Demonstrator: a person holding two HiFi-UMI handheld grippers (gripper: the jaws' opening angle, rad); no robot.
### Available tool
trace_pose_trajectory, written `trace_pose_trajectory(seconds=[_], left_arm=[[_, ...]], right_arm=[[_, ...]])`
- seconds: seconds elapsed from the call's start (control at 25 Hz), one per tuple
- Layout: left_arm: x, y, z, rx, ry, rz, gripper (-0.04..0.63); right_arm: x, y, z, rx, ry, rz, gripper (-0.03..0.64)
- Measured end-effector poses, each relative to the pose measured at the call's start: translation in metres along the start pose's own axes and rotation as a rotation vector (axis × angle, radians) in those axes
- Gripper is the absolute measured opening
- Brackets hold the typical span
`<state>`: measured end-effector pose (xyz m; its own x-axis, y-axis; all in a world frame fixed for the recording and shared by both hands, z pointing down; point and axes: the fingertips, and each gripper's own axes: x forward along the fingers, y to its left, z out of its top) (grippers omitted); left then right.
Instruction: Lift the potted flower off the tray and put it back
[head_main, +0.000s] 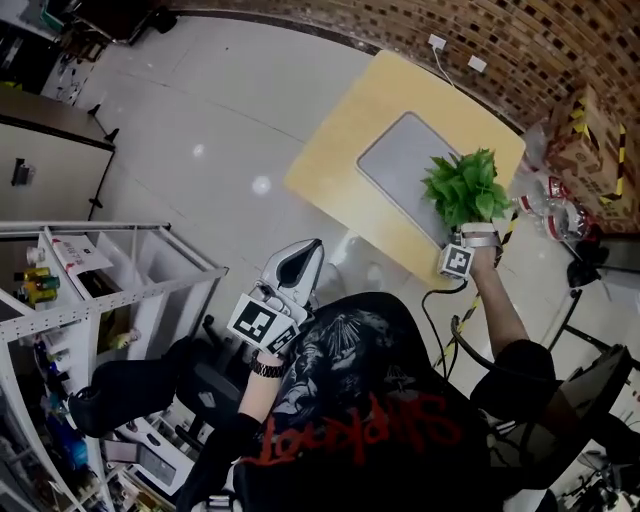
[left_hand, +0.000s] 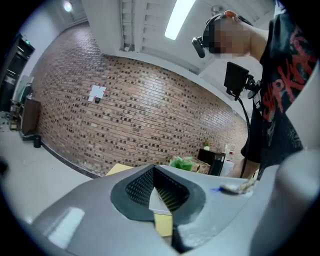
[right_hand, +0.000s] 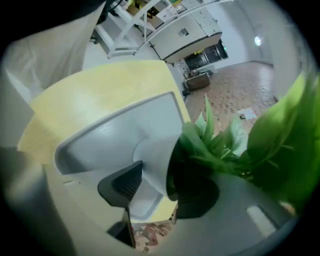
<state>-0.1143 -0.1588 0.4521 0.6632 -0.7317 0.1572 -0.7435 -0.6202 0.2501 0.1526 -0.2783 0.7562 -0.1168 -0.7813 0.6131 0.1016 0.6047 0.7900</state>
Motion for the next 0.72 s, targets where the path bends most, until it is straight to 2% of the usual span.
trace_pose_trajectory(seconds=[0.08,0.24,0.36,0.44,0.52,0.64,0.72], left_arm=[[0.011,-0.011,0.001,0.009,0.011,-0.048,0.005],[0.021,-0.028,0.0,0.026,0.019,-0.128,0.005],[0.026,-0.037,0.0,0.037,0.021,-0.155,0.005],[0.028,-0.036,0.001,0.034,0.017,-0.158,0.005],[0.029,-0.034,0.001,0.025,0.015,-0.157,0.005],[0.031,-0.035,-0.003,0.013,0.017,-0.164,0.005],[0.035,-0.038,-0.006,0.01,0.019,-0.185,0.005]], right_arm=[[0.003,0.009,0.003,0.075,0.021,-0.046,0.219],[-0.002,0.005,0.015,0.196,0.023,-0.039,0.221],[-0.022,-0.002,0.017,0.313,-0.022,-0.05,0.25],[-0.05,-0.017,0.018,0.475,-0.085,-0.09,0.252],[-0.091,-0.044,0.018,0.705,-0.152,-0.161,0.229],[-0.169,-0.098,0.04,1.085,-0.343,-0.219,0.018],[-0.215,-0.136,0.072,1.282,-0.513,-0.186,0.002]])
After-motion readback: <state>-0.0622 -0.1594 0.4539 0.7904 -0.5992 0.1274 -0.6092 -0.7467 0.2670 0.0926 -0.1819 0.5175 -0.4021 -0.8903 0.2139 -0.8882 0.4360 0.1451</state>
